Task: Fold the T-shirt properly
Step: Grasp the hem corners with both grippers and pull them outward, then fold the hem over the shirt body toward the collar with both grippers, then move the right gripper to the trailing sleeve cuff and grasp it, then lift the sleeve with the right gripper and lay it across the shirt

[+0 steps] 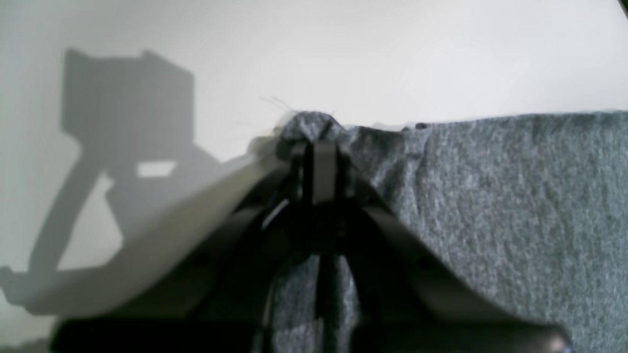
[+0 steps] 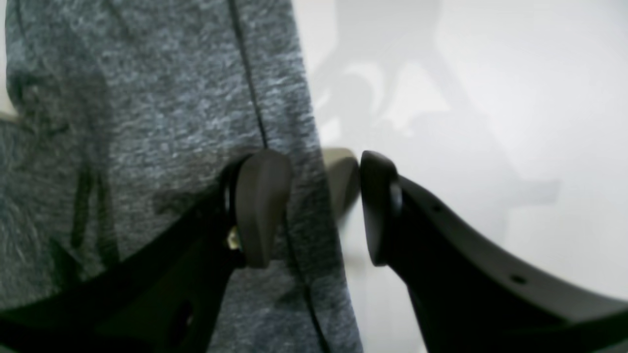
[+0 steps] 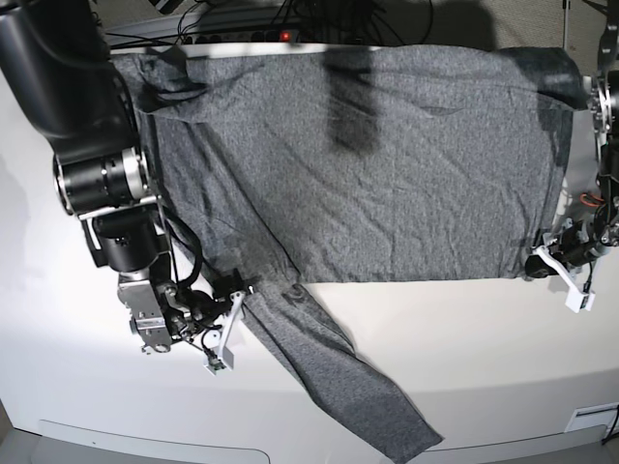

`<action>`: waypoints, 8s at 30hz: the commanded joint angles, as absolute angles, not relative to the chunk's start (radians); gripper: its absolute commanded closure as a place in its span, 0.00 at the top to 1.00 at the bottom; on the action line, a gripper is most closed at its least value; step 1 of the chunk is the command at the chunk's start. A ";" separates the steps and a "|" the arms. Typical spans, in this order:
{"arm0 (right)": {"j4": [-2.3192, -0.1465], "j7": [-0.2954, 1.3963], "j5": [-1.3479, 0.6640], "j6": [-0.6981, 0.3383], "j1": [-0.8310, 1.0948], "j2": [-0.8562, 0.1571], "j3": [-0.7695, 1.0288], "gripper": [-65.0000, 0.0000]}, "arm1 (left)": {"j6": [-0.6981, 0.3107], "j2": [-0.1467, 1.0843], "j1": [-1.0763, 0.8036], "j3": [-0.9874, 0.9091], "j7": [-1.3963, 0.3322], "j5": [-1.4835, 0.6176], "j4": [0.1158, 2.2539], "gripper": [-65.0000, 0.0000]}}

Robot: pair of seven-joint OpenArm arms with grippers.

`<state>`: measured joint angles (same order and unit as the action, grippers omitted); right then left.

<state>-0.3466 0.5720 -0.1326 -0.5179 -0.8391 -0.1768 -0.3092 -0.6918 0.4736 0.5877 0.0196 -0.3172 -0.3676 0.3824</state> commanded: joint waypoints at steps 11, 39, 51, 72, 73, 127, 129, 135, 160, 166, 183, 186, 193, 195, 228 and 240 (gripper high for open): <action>-0.353 0.574 -0.133 -0.535 -0.852 -0.183 -0.307 0.00 | -0.698 0.491 0.612 0.017 -0.317 -0.369 0.393 0.00; -0.736 0.856 -0.353 -0.652 -0.796 -0.214 -0.307 0.00 | -0.698 0.630 0.614 0.016 -0.480 -0.715 0.395 0.00; -1.401 0.950 -0.474 -0.549 -0.448 -0.370 -0.246 0.00 | -0.698 0.648 0.564 0.016 -0.489 -0.730 0.424 0.00; -1.741 1.023 -0.584 -0.625 -0.057 -0.385 0.245 0.00 | -0.698 0.813 0.152 0.014 -0.622 -0.978 0.943 0.00; -1.753 1.026 -0.584 -0.625 -0.043 -0.385 0.265 0.00 | -0.698 0.815 0.143 0.014 -0.624 -0.978 0.954 0.00; -1.681 0.926 -0.575 -0.643 -0.055 -0.374 0.363 0.58 | -0.698 0.823 0.014 0.012 -0.625 -0.910 1.015 0.31; -1.592 0.920 -0.563 -0.643 -0.129 -0.374 0.309 0.58 | -0.698 0.811 0.017 0.012 -0.622 -0.910 1.015 0.31; -1.311 0.912 -0.498 -0.643 -0.380 -0.373 0.119 0.58 | -0.698 0.741 0.020 0.012 -0.581 -0.905 1.015 0.31; -0.471 0.447 0.028 -0.506 -0.767 -0.104 -0.044 0.58 | -0.698 0.668 0.020 0.012 -0.552 -0.838 1.015 0.31; -0.466 0.466 0.031 -0.493 -0.766 -0.099 -0.044 0.44 | -0.698 0.668 0.020 0.012 -0.552 -0.838 1.015 0.31; -0.540 0.584 0.063 -0.692 -0.767 -0.041 -0.044 0.00 | -0.698 0.669 0.020 0.012 -0.552 -0.838 1.015 0.31; -0.594 0.694 0.010 -0.698 -0.756 0.001 -0.044 0.00 | -0.698 0.669 0.020 0.012 -0.552 -0.837 1.015 0.31; -0.809 0.889 -0.119 -0.698 -0.661 0.087 -0.044 0.00 | -0.698 0.688 0.020 0.012 -0.544 -0.838 1.015 0.31; -0.918 0.963 -0.172 -0.698 -0.612 0.108 -0.045 0.00 | -0.698 0.697 0.020 0.012 -0.544 -0.838 1.015 0.31; -1.652 1.103 -0.561 -0.698 0.017 0.157 -0.355 0.00 | -0.698 0.704 0.019 -0.054 -0.527 -0.834 1.015 0.31; -1.652 1.069 -0.535 -0.698 0.050 0.157 -0.357 0.22 | -0.698 0.696 0.019 -0.054 -0.526 -0.834 1.015 0.31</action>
